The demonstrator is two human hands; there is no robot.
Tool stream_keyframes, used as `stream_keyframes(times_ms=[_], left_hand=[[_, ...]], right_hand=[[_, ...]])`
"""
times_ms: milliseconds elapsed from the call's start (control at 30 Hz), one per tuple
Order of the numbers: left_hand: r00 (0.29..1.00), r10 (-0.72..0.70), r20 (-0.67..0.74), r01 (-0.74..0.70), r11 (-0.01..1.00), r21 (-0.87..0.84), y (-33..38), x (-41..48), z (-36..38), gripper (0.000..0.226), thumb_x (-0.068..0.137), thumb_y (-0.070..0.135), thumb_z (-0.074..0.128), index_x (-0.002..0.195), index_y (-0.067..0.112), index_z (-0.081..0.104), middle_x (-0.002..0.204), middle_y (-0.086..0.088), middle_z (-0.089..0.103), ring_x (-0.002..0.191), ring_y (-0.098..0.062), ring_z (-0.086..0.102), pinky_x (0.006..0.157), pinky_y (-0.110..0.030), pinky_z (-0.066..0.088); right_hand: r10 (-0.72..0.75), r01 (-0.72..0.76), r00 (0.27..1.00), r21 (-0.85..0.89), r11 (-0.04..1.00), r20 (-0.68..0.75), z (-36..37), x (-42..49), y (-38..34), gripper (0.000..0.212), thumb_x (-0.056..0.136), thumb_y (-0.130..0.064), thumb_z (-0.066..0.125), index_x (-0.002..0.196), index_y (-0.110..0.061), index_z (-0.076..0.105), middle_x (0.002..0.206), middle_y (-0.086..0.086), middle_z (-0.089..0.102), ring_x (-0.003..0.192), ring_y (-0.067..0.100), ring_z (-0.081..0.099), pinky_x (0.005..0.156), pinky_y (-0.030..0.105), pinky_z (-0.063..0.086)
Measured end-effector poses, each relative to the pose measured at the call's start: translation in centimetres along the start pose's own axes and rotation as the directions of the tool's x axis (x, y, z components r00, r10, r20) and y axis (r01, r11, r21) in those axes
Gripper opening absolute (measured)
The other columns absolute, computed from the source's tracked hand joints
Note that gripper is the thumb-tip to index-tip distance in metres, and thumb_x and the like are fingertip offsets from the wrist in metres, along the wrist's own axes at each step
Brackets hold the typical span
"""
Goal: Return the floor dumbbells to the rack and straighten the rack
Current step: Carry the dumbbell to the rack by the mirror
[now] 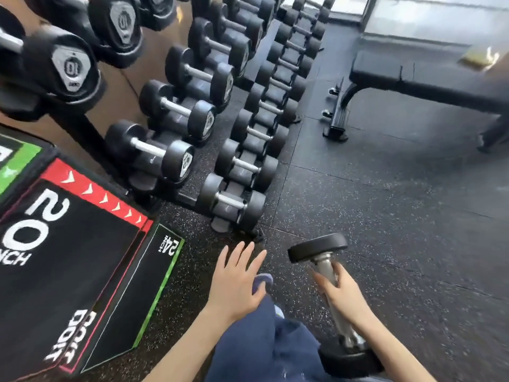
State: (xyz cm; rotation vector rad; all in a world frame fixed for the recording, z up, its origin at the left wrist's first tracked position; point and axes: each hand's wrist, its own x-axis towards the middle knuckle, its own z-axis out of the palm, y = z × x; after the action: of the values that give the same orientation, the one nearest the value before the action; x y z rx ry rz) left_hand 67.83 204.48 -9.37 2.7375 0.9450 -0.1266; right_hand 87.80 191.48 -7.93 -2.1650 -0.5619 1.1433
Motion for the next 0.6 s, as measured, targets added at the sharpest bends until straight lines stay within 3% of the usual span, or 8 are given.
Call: stream_keyframes(times_ms=[100, 233, 467, 600], left_hand=[[0.997, 0.049, 0.062, -0.049, 0.999, -0.004, -0.1, 3.9, 0.4, 0.061, 0.075, 0.048, 0.044, 0.130, 0.023, 0.056, 0.131, -0.006, 0.058, 0.123, -0.027, 0.052, 0.103, -0.047, 0.025], [0.992, 0.121, 0.022, -0.121, 0.992, -0.033, -1.4, 10.8, -0.4, 0.059, 0.077, 0.049, 0.044, 0.130, 0.025, 0.056, 0.132, -0.003, 0.057, 0.125, -0.025, 0.049, 0.105, -0.047, 0.025], [0.968, 0.213, -0.136, -0.220, 0.975, -0.039, -3.3, 24.2, -6.0, 0.057, 0.081, 0.047, 0.044, 0.131, 0.021, 0.055, 0.133, -0.004, 0.056, 0.127, -0.026, 0.047, 0.108, -0.047, 0.022], [0.959, 0.263, -0.109, -0.269, 0.962, -0.049, -2.6, 27.6, -7.0, 0.059, 0.083, 0.048, 0.043, 0.136, 0.023, 0.049, 0.138, -0.005, 0.051, 0.132, -0.026, 0.041, 0.109, -0.048, 0.021]], right_hand=[[0.035, -0.033, 0.999, 0.042, 0.999, -0.032, -1.1, 2.2, -0.4, 0.026, 0.086, -0.029, 0.062, 0.109, -0.022, 0.052, 0.086, 0.000, 0.067, 0.069, 0.014, 0.061, 0.064, 0.026, 0.044], [0.025, -0.021, 0.996, 0.046, 0.999, -0.089, -3.3, 5.8, -3.3, 0.022, 0.089, -0.022, 0.059, 0.106, -0.026, 0.046, 0.080, -0.006, 0.063, 0.061, 0.009, 0.057, 0.051, 0.021, 0.041], [0.006, 0.019, 0.976, 0.113, 0.993, -0.219, -8.5, 12.0, -10.9, 0.016, 0.089, -0.026, 0.060, 0.099, -0.029, 0.049, 0.078, -0.004, 0.064, 0.059, 0.009, 0.057, 0.055, 0.023, 0.042], [0.029, 0.011, 0.969, 0.159, 0.987, -0.244, -10.1, 14.0, -13.0, 0.013, 0.088, -0.025, 0.060, 0.093, -0.032, 0.049, 0.069, 0.001, 0.063, 0.051, 0.012, 0.056, 0.051, 0.025, 0.045]])
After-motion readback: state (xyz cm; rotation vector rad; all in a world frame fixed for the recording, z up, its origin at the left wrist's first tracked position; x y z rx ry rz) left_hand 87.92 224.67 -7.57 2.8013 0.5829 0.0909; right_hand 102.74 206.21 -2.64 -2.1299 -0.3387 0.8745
